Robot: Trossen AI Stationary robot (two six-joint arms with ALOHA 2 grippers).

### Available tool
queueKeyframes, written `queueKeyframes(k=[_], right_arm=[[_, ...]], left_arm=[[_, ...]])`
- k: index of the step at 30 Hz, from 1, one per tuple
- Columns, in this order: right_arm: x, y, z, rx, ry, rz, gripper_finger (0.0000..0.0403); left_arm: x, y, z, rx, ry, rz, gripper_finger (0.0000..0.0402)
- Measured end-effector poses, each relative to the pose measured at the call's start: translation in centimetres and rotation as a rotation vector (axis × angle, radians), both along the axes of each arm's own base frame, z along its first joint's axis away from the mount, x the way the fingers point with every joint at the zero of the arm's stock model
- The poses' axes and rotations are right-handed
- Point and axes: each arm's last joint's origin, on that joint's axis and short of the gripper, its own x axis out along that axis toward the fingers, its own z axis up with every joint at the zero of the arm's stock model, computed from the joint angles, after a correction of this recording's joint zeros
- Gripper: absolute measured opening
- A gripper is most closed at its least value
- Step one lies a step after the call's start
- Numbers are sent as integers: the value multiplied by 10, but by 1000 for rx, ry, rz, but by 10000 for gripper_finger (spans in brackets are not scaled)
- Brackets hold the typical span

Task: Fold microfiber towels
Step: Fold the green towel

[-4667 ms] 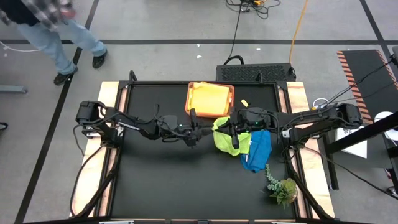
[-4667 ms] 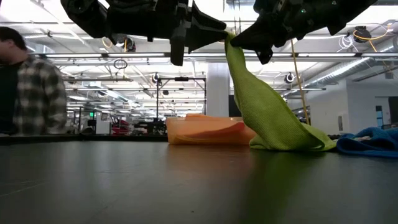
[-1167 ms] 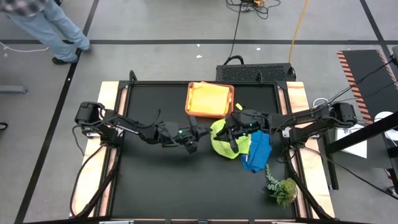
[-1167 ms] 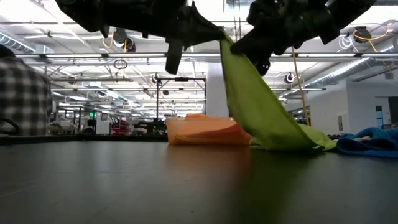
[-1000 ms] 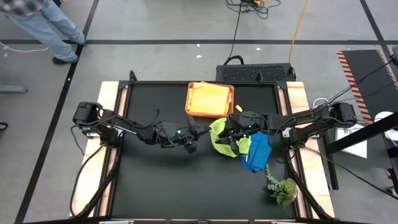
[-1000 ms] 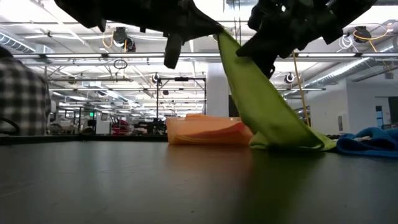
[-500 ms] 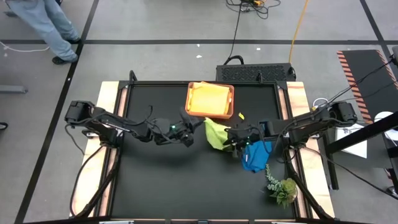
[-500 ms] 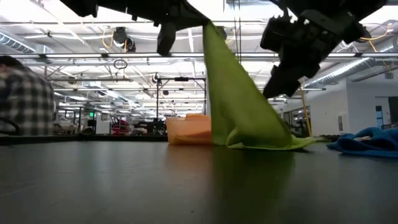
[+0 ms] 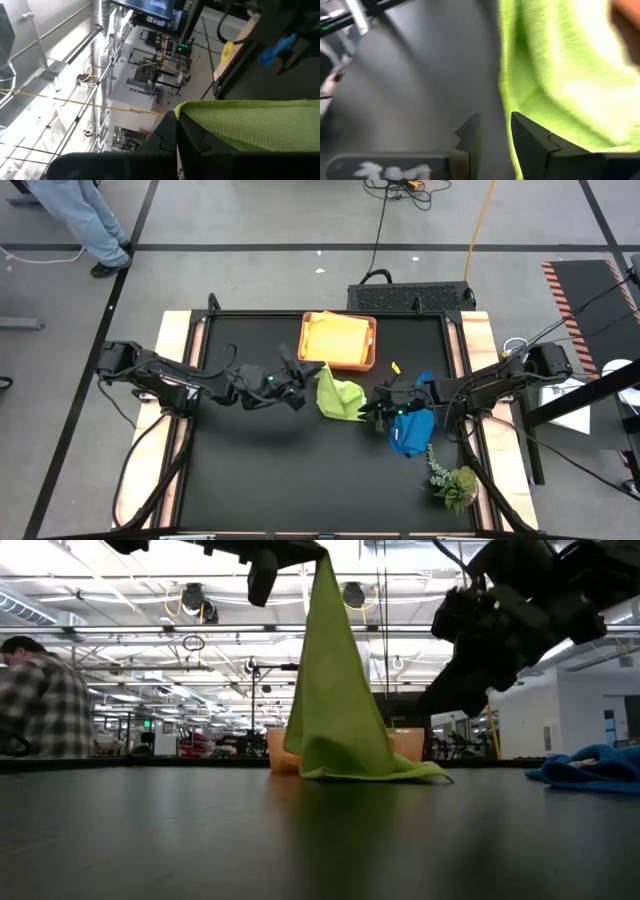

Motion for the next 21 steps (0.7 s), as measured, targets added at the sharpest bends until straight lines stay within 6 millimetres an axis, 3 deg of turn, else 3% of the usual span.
queueKeyframes(k=[11,21], right_arm=[[23,-1,-37,-15,-45,-28,155],[32,-1,-63,-2,-50,-39,148]], left_arm=[[1,5,-4,-47,18,8,1],[1,5,-4,-60,18,10,1]])
